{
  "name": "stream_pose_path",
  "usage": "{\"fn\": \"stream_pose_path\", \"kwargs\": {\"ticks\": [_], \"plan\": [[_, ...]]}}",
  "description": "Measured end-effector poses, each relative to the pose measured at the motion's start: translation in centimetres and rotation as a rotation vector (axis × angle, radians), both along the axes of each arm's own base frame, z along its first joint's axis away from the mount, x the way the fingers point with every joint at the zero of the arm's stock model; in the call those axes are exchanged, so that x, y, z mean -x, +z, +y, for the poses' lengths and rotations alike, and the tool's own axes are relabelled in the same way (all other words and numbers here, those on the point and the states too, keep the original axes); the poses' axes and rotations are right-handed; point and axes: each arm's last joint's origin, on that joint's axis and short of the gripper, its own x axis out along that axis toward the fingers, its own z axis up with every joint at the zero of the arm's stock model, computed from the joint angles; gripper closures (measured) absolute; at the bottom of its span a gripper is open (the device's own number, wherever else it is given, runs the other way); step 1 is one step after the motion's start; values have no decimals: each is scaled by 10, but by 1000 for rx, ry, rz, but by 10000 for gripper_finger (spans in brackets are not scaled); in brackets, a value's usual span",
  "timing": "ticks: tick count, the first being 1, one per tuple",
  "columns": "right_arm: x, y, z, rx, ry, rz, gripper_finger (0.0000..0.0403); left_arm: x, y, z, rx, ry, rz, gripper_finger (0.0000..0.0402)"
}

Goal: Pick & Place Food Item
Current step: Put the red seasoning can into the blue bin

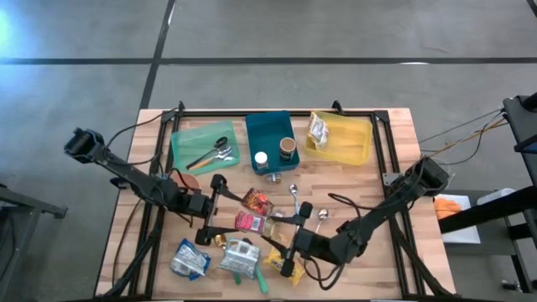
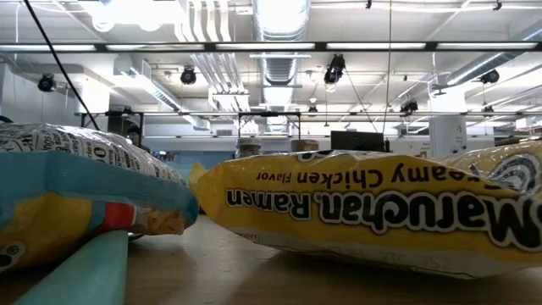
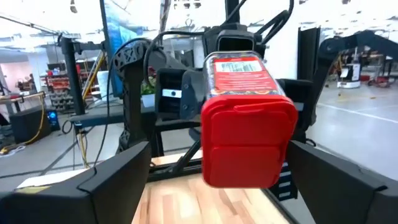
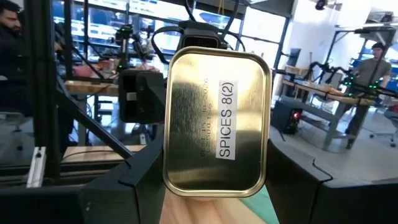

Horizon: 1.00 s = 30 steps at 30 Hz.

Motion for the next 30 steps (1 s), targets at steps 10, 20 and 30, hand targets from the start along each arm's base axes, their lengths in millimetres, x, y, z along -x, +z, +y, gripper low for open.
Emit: {"fn": "stream_pose_path", "kwargs": {"ticks": [10, 20, 30], "plan": [[-6, -4, -4, 41, -9, -6, 189, -15, -13, -9, -7, -41, -24, 28], [-13, -5, -10, 41, 70, -17, 189, -15, -13, -11, 0, -116, -33, 28], [-17, -5, -12, 27, 147, -25, 190, -14, -13, -13, -26, -177, -42, 50]]}}
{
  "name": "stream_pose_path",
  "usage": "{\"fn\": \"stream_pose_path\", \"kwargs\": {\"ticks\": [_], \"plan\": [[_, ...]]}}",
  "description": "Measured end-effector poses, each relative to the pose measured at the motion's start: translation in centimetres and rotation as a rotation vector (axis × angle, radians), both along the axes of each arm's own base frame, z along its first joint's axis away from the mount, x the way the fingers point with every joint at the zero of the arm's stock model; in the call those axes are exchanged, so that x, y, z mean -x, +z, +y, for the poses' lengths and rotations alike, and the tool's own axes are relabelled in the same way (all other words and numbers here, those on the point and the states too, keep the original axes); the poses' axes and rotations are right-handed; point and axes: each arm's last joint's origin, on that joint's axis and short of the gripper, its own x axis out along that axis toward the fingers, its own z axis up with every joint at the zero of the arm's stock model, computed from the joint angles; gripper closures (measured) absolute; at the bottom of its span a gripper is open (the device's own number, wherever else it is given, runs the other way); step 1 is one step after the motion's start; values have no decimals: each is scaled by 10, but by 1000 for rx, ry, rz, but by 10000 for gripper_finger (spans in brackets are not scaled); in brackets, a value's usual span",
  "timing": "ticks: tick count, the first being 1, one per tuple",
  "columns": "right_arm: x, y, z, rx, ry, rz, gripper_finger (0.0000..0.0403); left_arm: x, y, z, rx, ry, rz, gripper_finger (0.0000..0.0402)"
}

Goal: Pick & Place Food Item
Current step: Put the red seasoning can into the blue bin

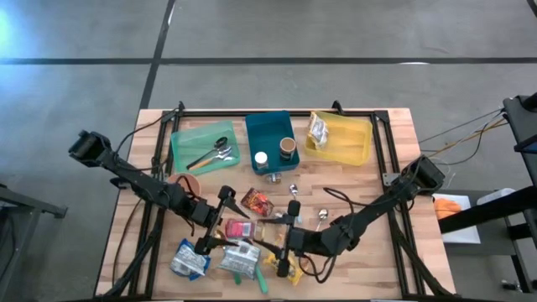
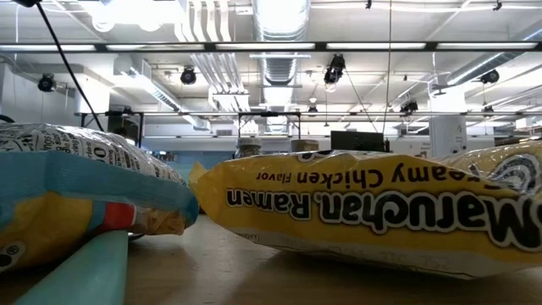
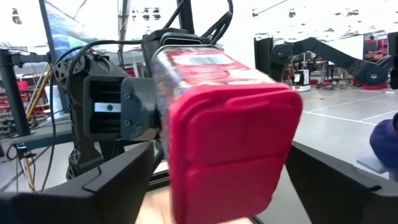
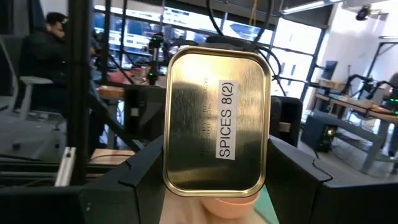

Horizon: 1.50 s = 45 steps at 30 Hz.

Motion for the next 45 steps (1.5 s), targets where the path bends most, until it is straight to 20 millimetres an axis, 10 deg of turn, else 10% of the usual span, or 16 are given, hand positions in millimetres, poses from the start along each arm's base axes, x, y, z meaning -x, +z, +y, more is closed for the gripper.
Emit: {"fn": "stream_pose_path", "kwargs": {"ticks": [14, 22, 33, 45], "plan": [[0, -1, -1, -26, 13, -7, 190, 0, 2, 0, -2, 3, -18, 193], [0, -2, -1, -21, 13, -3, 188, 0, 2, 0, 0, 3, -21, 195], [-1, -7, -2, -30, -43, 42, 64, -5, 10, -1, 87, 11, 49, 195], [19, -21, 0, -86, -239, 222, 55, -20, 37, 0, 70, 272, 311, 196]]}}
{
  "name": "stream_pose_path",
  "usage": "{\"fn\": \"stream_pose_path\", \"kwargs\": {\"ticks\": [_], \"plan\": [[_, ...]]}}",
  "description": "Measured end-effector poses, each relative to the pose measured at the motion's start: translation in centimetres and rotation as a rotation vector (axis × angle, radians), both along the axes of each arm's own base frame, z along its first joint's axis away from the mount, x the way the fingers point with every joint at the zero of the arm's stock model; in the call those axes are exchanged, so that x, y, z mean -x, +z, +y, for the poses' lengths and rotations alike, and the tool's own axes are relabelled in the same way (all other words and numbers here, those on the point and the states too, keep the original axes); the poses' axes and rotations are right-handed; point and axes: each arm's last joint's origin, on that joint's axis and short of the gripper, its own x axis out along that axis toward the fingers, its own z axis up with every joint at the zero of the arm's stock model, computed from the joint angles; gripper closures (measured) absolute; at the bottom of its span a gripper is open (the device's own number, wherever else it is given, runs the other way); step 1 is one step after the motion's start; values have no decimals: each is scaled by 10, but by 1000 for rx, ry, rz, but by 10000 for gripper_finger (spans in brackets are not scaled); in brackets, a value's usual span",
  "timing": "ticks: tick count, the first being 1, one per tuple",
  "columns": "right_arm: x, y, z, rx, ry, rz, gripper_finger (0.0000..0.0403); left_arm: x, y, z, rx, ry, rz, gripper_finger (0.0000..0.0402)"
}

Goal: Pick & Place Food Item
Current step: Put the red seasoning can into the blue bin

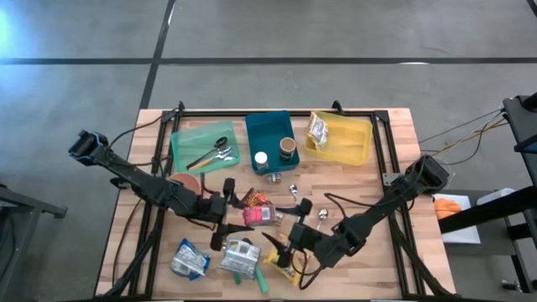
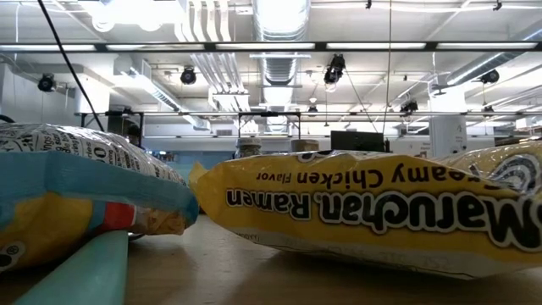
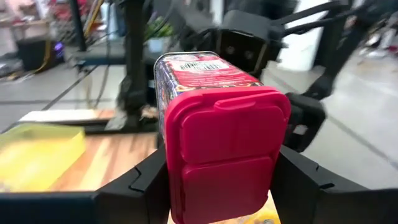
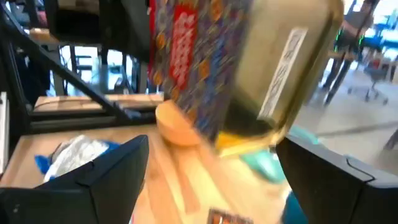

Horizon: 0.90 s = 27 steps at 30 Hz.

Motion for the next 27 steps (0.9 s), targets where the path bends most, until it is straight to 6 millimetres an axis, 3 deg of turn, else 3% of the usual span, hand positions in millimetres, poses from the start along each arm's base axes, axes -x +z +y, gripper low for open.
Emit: {"fn": "stream_pose_path", "kwargs": {"ticks": [6, 11, 16, 27], "plan": [[23, 10, -4, -140, -26, 37, 54, -6, 27, 12, 2, 80, 99, 196], [49, 6, -6, -244, -66, 113, 54, -10, 46, 33, 0, 166, 191, 196], [63, 2, -4, -299, -93, 141, 54, -11, 59, 65, -7, 258, 295, 196], [66, 0, 2, -325, -81, 134, 54, -14, 66, 152, 95, 428, 402, 196]]}}
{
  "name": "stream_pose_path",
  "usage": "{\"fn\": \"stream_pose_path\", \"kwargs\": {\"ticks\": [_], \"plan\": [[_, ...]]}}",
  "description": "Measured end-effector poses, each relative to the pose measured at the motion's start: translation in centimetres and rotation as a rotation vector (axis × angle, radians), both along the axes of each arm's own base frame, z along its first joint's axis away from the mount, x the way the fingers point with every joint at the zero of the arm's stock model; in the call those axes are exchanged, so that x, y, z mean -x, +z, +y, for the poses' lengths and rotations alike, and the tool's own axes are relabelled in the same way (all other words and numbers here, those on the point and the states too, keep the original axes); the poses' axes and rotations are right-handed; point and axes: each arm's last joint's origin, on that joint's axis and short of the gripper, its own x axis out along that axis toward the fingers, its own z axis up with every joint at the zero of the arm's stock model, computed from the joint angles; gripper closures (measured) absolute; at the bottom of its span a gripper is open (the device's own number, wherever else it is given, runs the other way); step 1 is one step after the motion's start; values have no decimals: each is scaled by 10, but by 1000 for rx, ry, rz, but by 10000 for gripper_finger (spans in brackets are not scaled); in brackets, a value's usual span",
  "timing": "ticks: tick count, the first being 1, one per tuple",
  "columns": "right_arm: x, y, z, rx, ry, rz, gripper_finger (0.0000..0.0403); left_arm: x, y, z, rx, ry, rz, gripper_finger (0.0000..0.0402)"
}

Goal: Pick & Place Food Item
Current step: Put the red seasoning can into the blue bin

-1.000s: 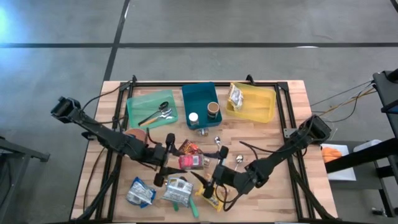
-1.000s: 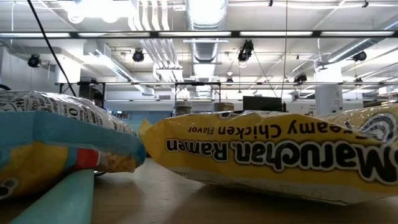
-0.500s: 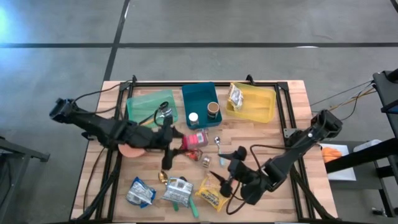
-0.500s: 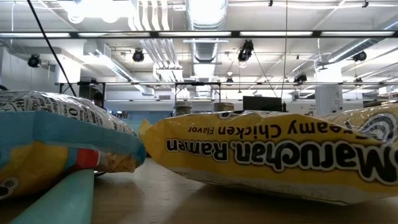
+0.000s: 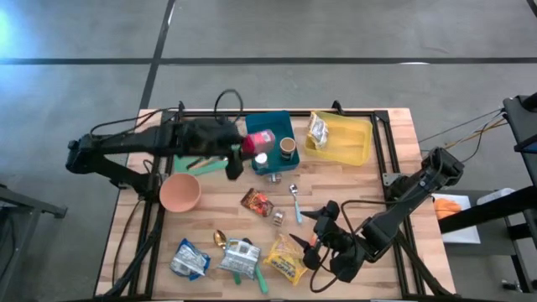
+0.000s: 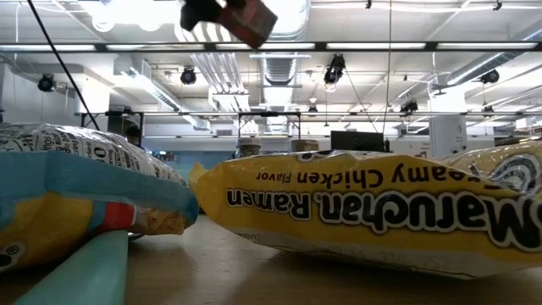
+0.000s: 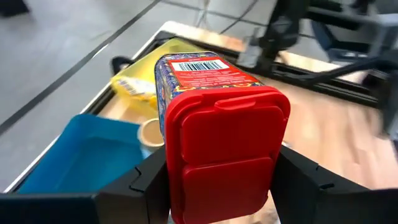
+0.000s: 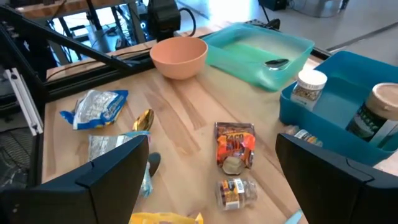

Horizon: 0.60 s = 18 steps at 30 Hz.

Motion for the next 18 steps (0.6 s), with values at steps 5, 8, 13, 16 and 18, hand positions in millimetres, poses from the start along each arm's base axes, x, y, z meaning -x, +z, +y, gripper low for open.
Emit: {"fn": "stream_pose_path", "kwargs": {"ticks": [5, 8, 13, 16, 18], "plan": [[-1, -2, 1, -7, -1, -1, 54, -12, -1, 34, 33, 91, 127, 196], [-1, -4, 1, -4, 0, 3, 54, -26, 3, 52, 28, 116, 212, 196], [0, -5, 1, 2, 1, 8, 54, -52, 5, 82, 37, 151, 356, 196], [0, -8, 1, -2, 12, 21, 54, -66, 0, 103, 50, 171, 448, 196], [1, -10, 1, 2, 14, 30, 54, -75, -6, 116, 69, 194, 501, 196]]}}
